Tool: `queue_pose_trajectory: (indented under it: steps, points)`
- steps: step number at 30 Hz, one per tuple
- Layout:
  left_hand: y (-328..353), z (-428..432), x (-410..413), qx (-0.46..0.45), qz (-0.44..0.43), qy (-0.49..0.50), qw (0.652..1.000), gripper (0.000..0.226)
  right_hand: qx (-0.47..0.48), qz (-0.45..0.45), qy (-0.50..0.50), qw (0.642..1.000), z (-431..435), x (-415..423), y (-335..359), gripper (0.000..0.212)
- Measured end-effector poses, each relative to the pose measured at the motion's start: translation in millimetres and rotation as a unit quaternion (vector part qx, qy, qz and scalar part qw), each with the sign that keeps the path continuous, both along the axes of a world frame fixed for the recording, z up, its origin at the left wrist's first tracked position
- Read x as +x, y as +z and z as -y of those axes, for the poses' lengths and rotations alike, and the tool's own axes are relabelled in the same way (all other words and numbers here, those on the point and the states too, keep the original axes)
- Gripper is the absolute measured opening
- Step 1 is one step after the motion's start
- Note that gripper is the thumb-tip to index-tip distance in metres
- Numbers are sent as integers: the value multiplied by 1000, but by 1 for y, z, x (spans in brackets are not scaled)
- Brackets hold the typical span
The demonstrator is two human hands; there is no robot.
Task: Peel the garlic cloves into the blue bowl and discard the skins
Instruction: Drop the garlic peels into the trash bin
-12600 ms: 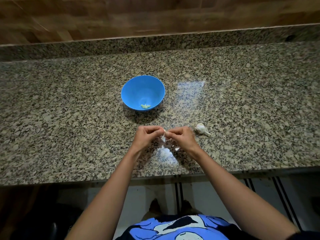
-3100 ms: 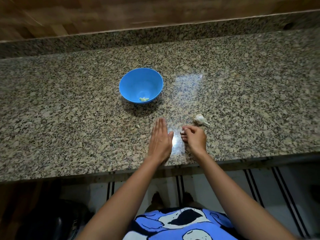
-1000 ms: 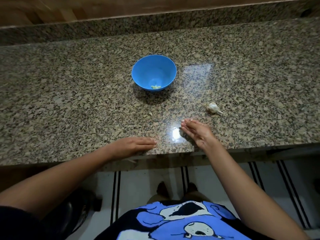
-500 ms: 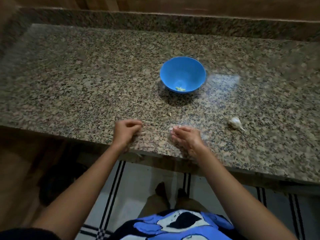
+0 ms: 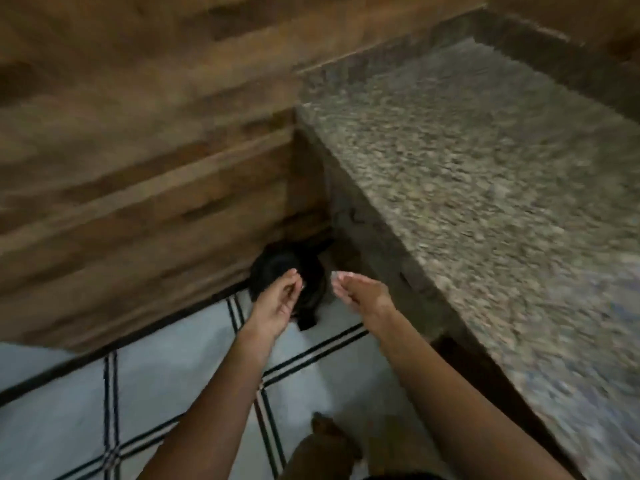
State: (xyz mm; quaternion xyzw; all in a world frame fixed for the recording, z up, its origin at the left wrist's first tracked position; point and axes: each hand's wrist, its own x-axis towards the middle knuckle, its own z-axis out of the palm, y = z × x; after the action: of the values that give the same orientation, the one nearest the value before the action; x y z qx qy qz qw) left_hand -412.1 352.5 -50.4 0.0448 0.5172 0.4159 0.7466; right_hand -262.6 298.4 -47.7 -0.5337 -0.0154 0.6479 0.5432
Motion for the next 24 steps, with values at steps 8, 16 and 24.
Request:
queue_pose_trajectory:
  steps: [8,16,24]
  points:
    - [-42,-52,-56,-24,8,77,997,31,-55,-22,29,998,-56,-44,-33,14]
    - [-73,-98,-83,-57,6,96,994,22,-98,23,96,990,-115,-56,-90,17]
    - [-104,-137,-64,-111,37,117,986,10,-142,48,160,976,-153,-64,-119,25]
